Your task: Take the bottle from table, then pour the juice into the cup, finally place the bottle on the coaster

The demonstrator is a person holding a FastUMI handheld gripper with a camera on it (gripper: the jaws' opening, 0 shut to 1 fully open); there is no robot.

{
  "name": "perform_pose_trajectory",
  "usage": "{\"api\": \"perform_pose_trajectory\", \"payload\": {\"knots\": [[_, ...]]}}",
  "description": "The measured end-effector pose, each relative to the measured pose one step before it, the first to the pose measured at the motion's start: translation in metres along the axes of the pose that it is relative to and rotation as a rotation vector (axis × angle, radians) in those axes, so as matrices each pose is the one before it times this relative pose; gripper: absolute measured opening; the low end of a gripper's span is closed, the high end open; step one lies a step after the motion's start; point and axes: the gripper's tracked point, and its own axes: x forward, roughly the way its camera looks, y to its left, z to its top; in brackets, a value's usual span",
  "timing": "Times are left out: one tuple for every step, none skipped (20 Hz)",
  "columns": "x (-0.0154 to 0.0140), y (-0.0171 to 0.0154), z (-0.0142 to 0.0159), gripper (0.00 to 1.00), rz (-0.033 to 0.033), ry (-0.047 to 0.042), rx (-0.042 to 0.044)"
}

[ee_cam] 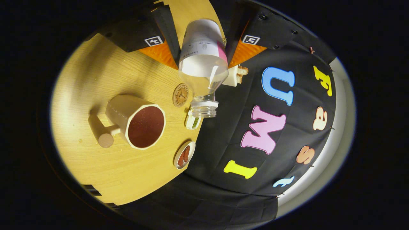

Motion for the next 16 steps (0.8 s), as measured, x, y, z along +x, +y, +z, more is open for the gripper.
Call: {"api": "perform_pose_trajectory", "payload": {"knots": [[0.00066, -0.00024, 0.00315, 0.74, 0.00136, -0.01006, 0.01908], [0.00158, -0.00089, 0.00534, 0.74, 0.00017, -0.01363, 0.01946], [0.00045, -0.00131, 0.00417, 0.74, -0.00057, -0.01401, 0.01903], [0.00186, -0.00124, 0.00448, 0.74, -0.00077, -0.00928, 0.02156], [0.00252, -0.00053, 0.00150, 0.74, 0.00026, -0.00593, 0.02262], [0.00176, 0.00063, 0.00295, 0.74, 0.00378, -0.00420, 0.02204], [-0.00069, 0.00022, 0.00355, 0.74, 0.00500, -0.00431, 0.01804], [0.00078, 0.00137, 0.00349, 0.74, 0.00425, -0.00496, 0.01677], [0.00127, 0.00069, 0.00346, 0.74, 0.00136, -0.00535, 0.01752], [0.00167, -0.00085, 0.00277, 0.74, -0.00027, -0.00479, 0.02032], [0.00075, 0.00002, 0.00270, 0.74, 0.00106, -0.00415, 0.02283], [0.00060, 0.00070, 0.00256, 0.74, 0.00220, -0.00565, 0.02262], [-0.00003, 0.00013, 0.00158, 0.74, 0.00083, -0.00696, 0.02291], [0.00165, -0.00037, 0.00182, 0.74, 0.00097, -0.00506, 0.02422], [-0.00116, 0.00044, -0.00129, 0.74, 0.00280, -0.00264, 0.02418], [0.00099, 0.00116, 0.00047, 0.74, 0.00361, -0.00195, 0.02166]]}}
